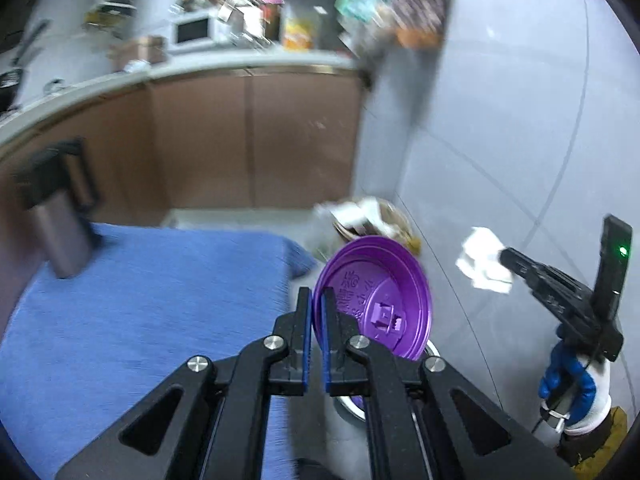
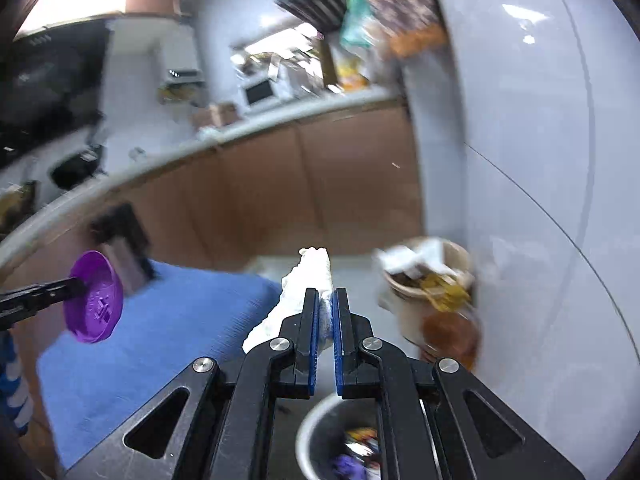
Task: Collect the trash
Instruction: 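Carry the tissue and purple lid over the white bin and open both grippers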
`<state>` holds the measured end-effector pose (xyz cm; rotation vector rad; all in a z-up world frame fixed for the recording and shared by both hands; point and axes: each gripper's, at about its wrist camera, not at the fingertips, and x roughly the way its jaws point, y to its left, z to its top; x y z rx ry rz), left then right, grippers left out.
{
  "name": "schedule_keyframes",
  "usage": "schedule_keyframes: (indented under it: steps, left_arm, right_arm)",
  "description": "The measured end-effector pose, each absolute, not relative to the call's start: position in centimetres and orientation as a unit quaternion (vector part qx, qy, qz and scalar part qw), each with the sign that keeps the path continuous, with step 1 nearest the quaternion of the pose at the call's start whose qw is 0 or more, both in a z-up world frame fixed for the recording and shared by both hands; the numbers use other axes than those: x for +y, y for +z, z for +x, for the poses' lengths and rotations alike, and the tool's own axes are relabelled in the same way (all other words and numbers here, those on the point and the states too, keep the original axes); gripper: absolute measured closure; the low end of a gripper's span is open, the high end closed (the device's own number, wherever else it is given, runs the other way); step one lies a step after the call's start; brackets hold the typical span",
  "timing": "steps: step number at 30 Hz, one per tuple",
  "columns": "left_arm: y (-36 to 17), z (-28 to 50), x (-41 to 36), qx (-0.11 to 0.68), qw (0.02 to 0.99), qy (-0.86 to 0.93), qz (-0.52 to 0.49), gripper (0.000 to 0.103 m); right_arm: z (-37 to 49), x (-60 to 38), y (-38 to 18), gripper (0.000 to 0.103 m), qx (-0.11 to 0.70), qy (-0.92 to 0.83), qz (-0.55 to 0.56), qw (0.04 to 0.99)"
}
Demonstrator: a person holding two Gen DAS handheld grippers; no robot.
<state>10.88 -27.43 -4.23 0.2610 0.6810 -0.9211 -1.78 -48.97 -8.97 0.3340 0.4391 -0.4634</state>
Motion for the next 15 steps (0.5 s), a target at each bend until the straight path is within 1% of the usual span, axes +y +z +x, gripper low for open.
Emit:
schedule_keyframes:
  steps: [3, 7, 13, 15]
  left_arm:
    - [-7.8, 9.8, -31.8, 0.349, 0.806, -0.452, 0.159, 0.099]
    - [-11.7, 9.0, -36.0, 0.364, 0.789, -0.450, 0.206, 0.099]
    - [-16.9, 9.8, -40.4, 0.414, 0.761, -0.447, 0.223, 0.099]
    - [-17.9, 9.9, -41.1, 0.425, 0.753, -0.453, 0.217, 0.097]
  right_arm:
    - [-1.4, -51.0, -12.7, 0.096, 0.255, -0.249, 0.180, 0.917]
    - [-0.9, -53.3, -18.2, 0.096, 0.306, -0.271, 0.203, 0.890]
    - [-0.6, -55.2, -24.4, 0.095, 0.353, -0.282, 0.237, 0.860]
    - [-0.5, -55.5, -26.0, 0.091, 0.365, -0.284, 0.247, 0.851]
